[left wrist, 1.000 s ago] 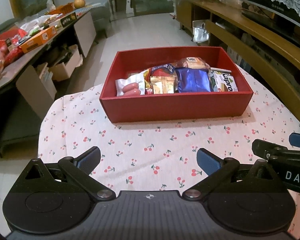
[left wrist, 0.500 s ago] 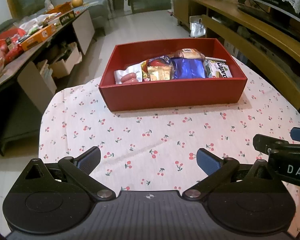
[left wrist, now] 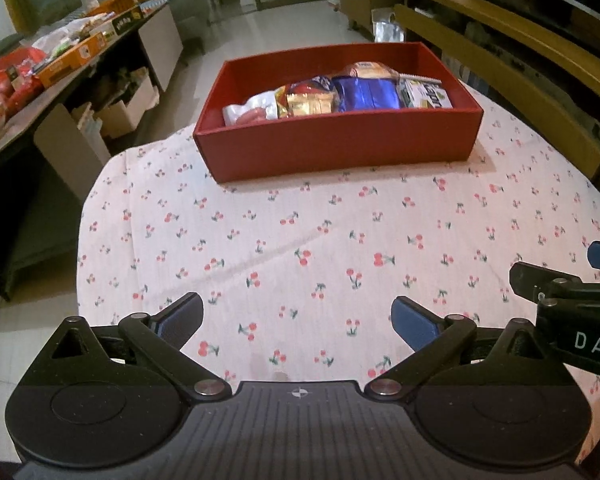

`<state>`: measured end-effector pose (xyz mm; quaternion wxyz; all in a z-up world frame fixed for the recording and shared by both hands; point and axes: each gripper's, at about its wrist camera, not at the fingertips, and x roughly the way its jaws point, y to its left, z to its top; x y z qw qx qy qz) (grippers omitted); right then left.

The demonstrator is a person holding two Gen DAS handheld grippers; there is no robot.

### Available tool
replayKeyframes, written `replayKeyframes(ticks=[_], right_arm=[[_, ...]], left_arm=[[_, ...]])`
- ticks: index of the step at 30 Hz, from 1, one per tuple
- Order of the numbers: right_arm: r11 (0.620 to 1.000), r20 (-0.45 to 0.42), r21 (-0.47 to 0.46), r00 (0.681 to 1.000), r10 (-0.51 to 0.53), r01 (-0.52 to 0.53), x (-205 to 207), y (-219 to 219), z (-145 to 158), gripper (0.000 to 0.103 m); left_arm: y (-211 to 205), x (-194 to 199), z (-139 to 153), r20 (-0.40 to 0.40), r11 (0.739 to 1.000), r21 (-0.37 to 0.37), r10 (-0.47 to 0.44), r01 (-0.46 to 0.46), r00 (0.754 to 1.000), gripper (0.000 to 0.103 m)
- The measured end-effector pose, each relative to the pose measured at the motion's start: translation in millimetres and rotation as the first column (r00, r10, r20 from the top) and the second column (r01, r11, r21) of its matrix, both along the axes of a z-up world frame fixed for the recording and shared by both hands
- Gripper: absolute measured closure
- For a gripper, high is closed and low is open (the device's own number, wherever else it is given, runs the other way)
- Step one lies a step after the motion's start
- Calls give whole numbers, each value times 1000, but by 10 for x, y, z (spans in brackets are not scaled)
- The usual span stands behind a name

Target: Organize snacks

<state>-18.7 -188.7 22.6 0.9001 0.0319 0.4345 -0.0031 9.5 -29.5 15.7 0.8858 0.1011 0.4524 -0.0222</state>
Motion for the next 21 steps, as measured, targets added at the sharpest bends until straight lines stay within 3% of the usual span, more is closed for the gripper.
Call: replayKeyframes(ticks=[21], right_arm=[[1000, -39, -16, 999, 13, -14, -416, 83, -53, 15]], left_arm=[[79, -365, -90, -63, 1000, -10, -22, 21, 998, 3]])
